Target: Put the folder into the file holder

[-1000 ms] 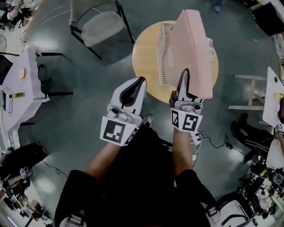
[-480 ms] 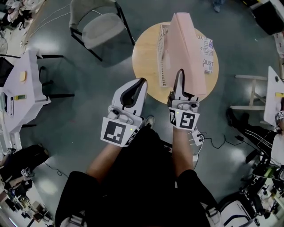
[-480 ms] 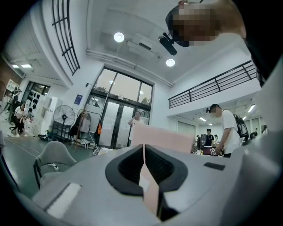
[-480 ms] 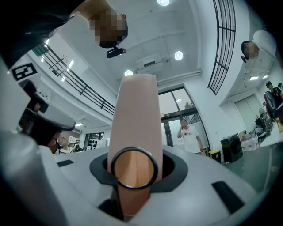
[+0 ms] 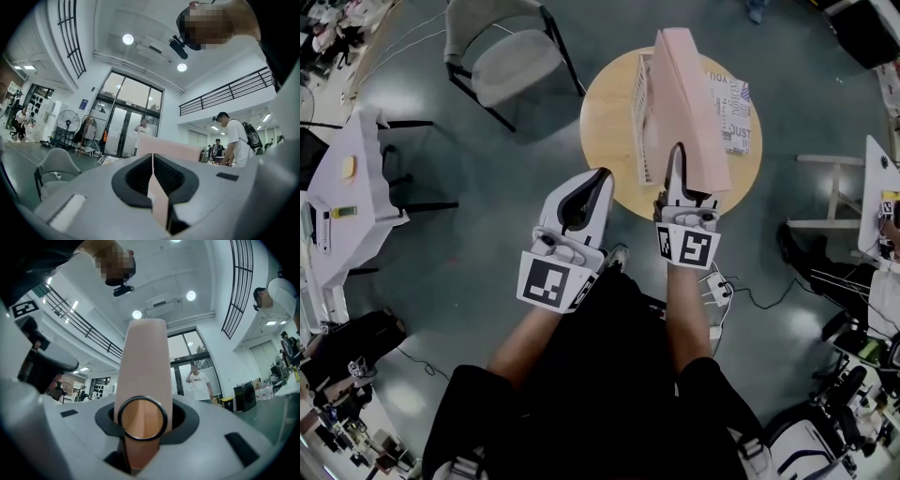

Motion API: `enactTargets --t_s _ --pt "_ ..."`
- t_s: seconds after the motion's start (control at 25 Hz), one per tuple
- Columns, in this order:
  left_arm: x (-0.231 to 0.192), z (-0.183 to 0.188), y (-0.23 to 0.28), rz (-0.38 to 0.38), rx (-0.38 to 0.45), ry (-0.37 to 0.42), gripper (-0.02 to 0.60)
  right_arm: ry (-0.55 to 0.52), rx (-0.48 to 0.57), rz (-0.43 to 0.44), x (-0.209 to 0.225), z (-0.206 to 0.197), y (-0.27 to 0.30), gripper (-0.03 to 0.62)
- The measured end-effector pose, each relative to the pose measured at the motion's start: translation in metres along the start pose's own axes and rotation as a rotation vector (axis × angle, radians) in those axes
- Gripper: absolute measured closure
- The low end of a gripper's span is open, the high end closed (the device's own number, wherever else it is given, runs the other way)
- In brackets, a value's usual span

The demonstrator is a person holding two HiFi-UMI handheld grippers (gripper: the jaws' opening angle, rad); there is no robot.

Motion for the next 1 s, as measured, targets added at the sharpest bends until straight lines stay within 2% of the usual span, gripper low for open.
enactTargets --t_s 1.0 --pt "-0.011 0.003 0.009 -0.003 0.002 -0.01 0.569 0.005 -0.054 0.01 -0.002 -0.024 0.005 0.468"
Point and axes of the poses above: the fingertips, and each gripper's own axes: y forward along the fingers, x to its right, z out of its top, the point moved 7 cm from there along -y, backward along the fingers, and after that the axes turned 8 degrees about -y, right-handed, at the moved point
